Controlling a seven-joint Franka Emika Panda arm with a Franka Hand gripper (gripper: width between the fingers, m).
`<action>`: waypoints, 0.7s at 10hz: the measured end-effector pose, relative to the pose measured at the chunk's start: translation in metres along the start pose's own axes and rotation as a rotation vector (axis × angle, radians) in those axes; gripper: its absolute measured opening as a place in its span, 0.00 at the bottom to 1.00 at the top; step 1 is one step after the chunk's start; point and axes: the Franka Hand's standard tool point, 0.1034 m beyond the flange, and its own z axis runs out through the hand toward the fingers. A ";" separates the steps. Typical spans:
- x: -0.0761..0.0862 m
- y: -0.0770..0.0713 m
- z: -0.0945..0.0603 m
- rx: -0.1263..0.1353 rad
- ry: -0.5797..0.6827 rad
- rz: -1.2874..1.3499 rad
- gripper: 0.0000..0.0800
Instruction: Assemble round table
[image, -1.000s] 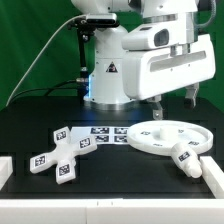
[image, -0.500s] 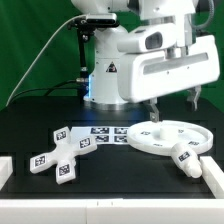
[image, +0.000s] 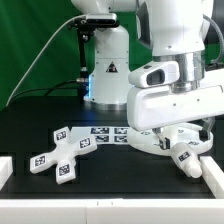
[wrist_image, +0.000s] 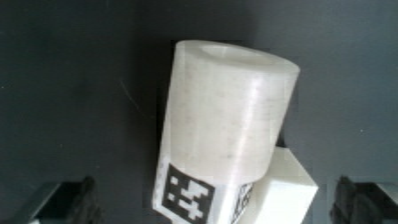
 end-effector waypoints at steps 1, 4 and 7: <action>0.000 0.000 0.001 0.000 -0.001 0.000 0.81; 0.002 -0.001 0.016 0.007 -0.014 0.017 0.81; -0.007 0.003 0.034 -0.003 0.003 0.014 0.81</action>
Offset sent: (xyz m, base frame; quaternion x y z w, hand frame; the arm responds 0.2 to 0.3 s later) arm 0.0143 0.0103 -0.0142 0.0082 0.0006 0.0429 0.9990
